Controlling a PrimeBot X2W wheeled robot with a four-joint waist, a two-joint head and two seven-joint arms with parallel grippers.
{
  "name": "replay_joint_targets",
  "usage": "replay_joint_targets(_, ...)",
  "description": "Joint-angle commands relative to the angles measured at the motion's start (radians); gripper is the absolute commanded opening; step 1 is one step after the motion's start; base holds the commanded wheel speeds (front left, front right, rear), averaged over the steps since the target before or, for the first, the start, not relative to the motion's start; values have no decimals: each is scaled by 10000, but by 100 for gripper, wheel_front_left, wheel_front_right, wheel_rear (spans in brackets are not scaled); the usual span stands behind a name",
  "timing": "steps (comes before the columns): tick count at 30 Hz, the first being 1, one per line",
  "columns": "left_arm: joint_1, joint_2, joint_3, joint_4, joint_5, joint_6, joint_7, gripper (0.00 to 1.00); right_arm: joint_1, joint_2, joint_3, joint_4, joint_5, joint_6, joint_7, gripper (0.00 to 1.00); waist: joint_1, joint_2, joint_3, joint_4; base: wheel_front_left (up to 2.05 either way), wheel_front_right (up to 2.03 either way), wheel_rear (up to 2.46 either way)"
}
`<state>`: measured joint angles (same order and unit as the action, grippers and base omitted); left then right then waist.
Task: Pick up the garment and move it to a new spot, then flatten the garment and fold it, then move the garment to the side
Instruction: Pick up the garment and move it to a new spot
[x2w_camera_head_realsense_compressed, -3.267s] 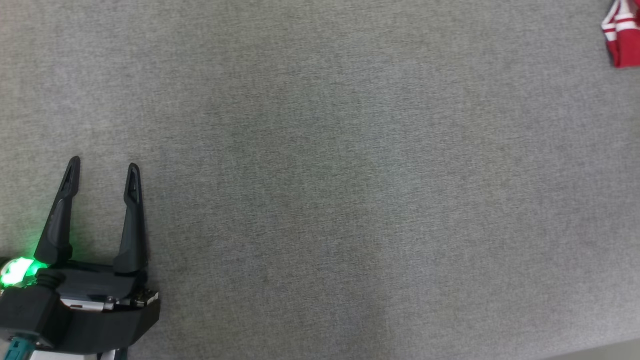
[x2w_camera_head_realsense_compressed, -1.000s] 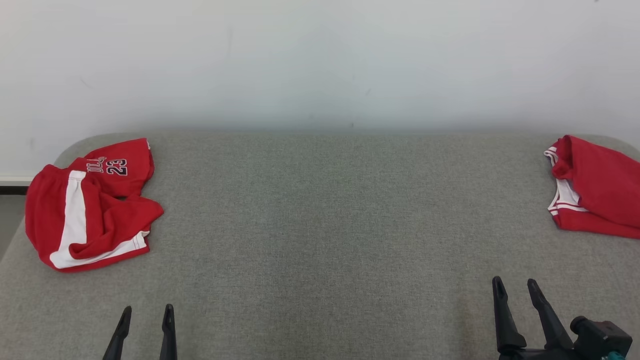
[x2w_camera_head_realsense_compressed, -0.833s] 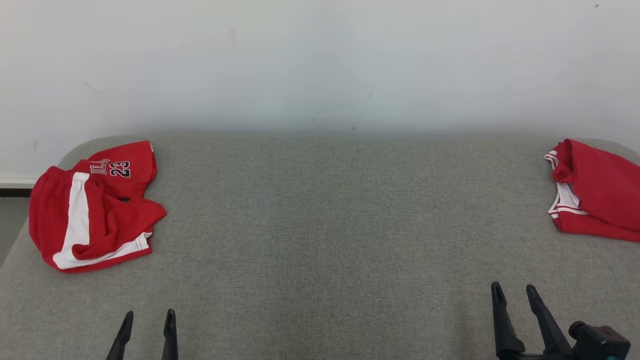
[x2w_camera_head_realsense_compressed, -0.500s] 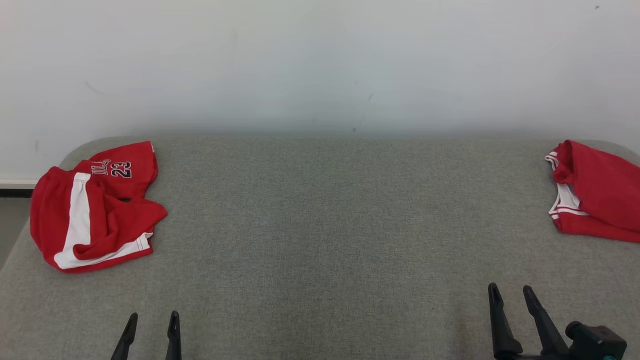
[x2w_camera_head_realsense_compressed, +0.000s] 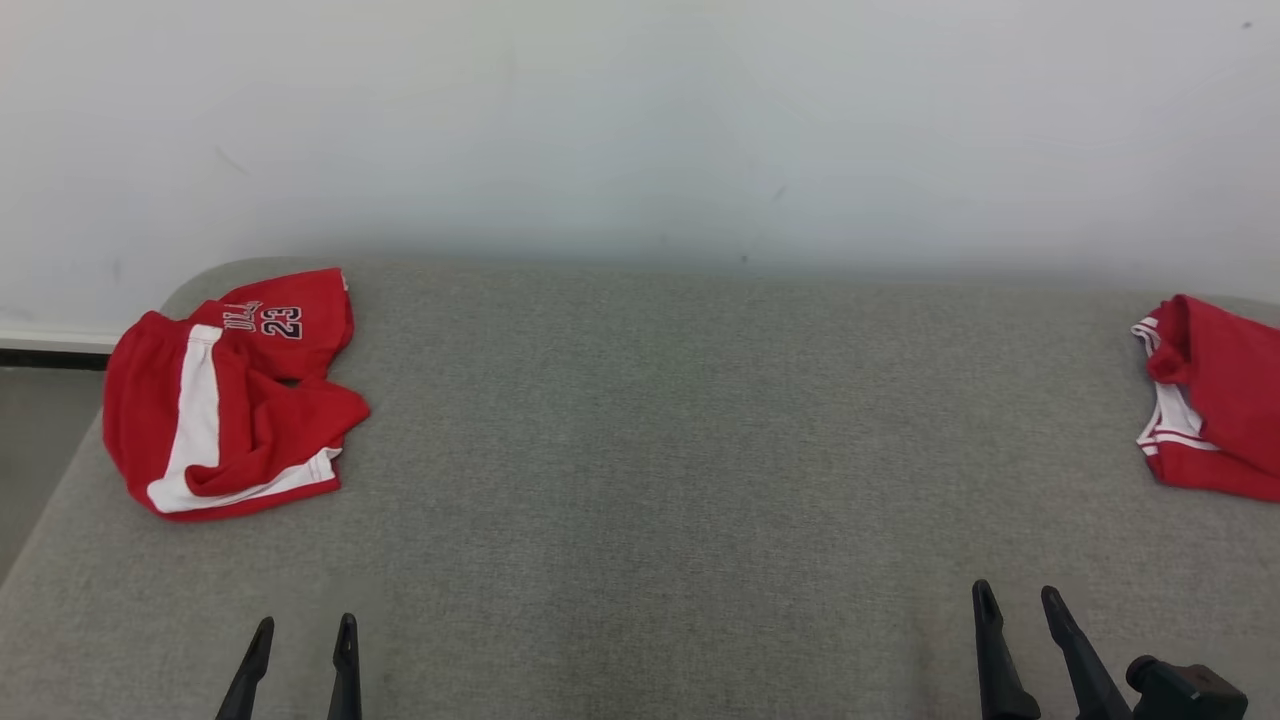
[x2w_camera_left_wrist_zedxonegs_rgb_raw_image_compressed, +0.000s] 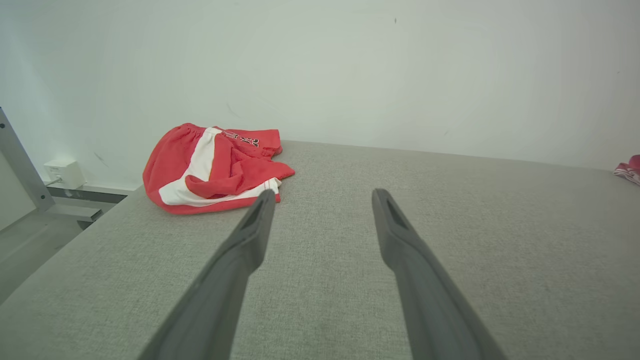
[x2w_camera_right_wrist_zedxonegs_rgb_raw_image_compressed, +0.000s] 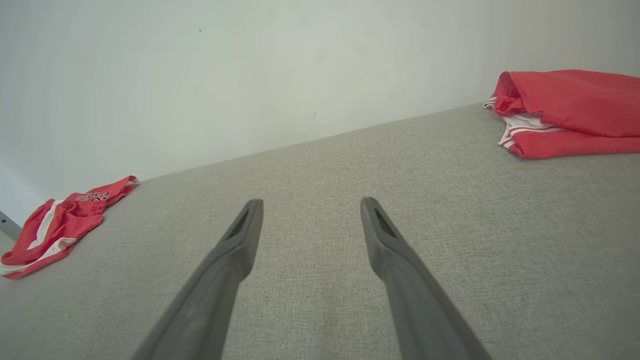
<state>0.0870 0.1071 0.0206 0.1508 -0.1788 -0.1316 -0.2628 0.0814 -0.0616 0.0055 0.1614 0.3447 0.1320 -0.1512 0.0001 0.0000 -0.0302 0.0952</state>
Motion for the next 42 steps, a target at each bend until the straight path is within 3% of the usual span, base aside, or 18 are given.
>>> replay_joint_targets(1, -108, 80, 9, 74, -47, 28, -28, 100, 57, 44, 31, 40, 55, -21, -81, 100, -1, 0, 17, 469, 0, 0, 0)
replay_joint_targets(11, 133, 250, 183, 277, -34, 74, -28, 100, 5, 72, 181, 365, 115, -21, -181, 100, -1, 0, -85, 2256, 0, 0, 0)
replay_joint_targets(22, 217, 262, 376, 243, -45, 197, -28, 100, -179, 82, 312, 521, 109, -22, -188, 100, -1, 0, -95, 3639, 0, 0, 0)
replay_joint_targets(42, 318, 337, 947, 79, -169, 327, -28, 100, -323, 53, 582, 693, 231, -22, -250, 100, -1, 0, -8, 3975, 0, 0, 0)
